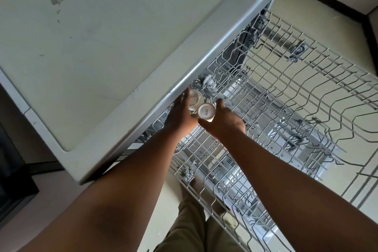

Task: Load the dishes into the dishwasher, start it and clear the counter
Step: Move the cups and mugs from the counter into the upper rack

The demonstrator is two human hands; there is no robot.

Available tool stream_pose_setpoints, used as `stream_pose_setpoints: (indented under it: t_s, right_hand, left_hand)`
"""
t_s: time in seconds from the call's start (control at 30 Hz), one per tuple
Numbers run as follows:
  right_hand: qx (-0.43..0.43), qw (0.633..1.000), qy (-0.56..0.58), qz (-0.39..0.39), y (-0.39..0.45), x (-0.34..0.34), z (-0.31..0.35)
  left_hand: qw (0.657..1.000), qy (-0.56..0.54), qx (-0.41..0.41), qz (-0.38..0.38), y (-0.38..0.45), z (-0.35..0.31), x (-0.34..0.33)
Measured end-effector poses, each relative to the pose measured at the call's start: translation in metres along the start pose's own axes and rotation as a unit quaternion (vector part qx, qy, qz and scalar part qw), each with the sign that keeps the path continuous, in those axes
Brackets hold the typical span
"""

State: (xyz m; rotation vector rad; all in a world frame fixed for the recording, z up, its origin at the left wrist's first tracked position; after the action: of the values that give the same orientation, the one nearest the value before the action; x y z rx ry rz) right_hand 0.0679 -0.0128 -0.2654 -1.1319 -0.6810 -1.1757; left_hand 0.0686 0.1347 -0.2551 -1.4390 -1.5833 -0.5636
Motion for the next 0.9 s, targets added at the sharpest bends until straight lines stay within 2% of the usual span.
stream_pose_setpoints:
  t_s: [0.13, 0.27, 0.33, 0.43, 0.53, 0.7, 0.9]
  right_hand:
    - [-0.011, 0.999, 0.036, -0.02, -0.001, 0.009, -0.006]
    - [-0.039, 0.994, 0.08, -0.068, -0.009, 0.029, -0.031]
    - [-0.033, 0.995, 0.057, -0.08, -0.017, 0.037, -0.043]
    - [-0.011, 0.997, -0.035, -0.073, -0.03, 0.049, -0.054]
    - [0.036, 0.991, -0.117, -0.056, -0.046, 0.061, -0.048]
    - [0.164, 0.968, -0.173, -0.074, -0.079, 0.091, -0.007]
    - [0.211, 0.949, -0.206, -0.112, -0.108, 0.147, 0.039]
  left_hand:
    - [1.0, -0.011, -0.01, -0.013, -0.007, -0.003, 0.007]
    - [0.996, 0.018, -0.032, -0.082, -0.028, -0.002, 0.025]
    - [0.992, 0.042, -0.059, -0.106, -0.04, -0.005, 0.032]
    - [0.987, 0.081, -0.097, -0.1, -0.054, -0.016, 0.04]
    - [0.981, 0.121, -0.125, -0.084, -0.066, -0.032, 0.05]
    - [0.972, 0.179, -0.136, -0.06, -0.102, -0.046, 0.07]
    - [0.971, 0.178, -0.15, -0.045, -0.151, -0.066, 0.106]
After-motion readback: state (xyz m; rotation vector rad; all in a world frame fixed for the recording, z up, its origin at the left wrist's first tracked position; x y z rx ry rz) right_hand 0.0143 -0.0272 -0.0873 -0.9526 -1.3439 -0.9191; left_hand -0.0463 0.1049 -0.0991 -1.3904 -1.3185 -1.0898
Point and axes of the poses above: each hand's wrist, its own y-axis towards the middle knuckle, its own x-axis out of the back of the hand, z = x × y, the point moved 8 cm from there along y, towards the middle knuckle, and after that the axes turned 13 degrees about -z, right-handed, at the moved point
